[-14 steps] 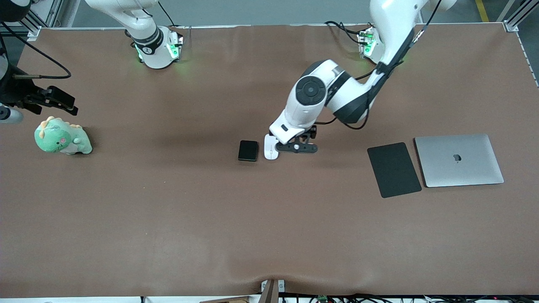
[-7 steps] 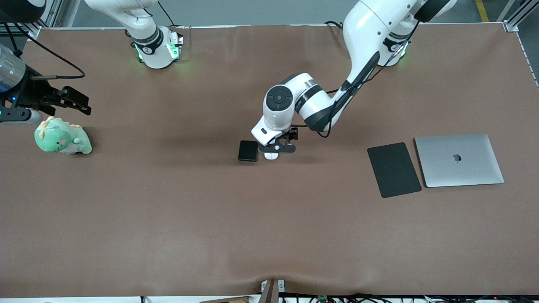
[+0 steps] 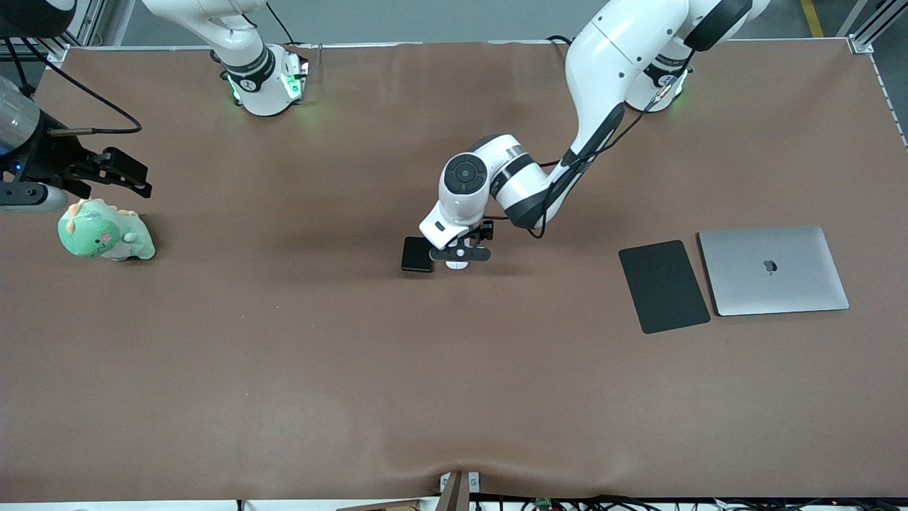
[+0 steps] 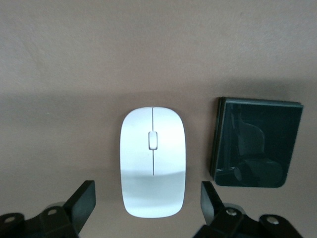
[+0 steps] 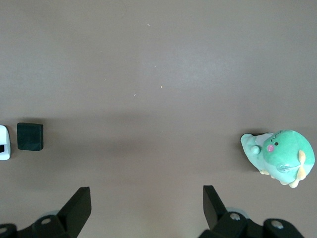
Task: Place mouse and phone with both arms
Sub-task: 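Lower and grasp the white mouse with the left gripper, then carry the mouse to the mousepad while the right gripper reaches the phone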
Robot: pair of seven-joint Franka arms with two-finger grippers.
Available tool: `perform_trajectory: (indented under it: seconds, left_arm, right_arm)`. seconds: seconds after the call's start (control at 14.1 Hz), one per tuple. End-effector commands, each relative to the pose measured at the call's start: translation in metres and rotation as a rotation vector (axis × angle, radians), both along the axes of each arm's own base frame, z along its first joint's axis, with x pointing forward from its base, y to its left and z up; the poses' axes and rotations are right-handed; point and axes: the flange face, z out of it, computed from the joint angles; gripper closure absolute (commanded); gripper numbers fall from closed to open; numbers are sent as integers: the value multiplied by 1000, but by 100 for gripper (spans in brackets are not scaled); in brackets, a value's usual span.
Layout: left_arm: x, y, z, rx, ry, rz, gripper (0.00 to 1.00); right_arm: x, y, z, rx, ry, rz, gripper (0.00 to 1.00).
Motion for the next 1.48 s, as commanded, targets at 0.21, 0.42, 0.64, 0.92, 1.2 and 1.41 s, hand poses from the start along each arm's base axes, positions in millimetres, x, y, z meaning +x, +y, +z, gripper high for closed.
perform_trajectory:
  seconds: [0.21,0.42,0.64,0.92,1.2,1.41]
  left_arm:
    - [-1,-11,-18,7,-13,52,11]
    - [-2,-10,-30,31,-16,71,16]
    - [-6,-14,-32,39,-22,85,32]
    - [8,-7,-8,32,-48,94,100]
    - [71,46,58,20,-123,170,100]
    - [102,94,125,44,-152,189,100]
  right_arm:
    - [7,13,-4,9,6,13,0]
    - [9,21,-8,8,12,27,0]
    - [9,22,-9,9,12,28,0]
    - [29,51,-42,55,32,59,0]
    - [46,97,-83,47,46,124,0]
    - [59,132,-118,43,36,168,0]
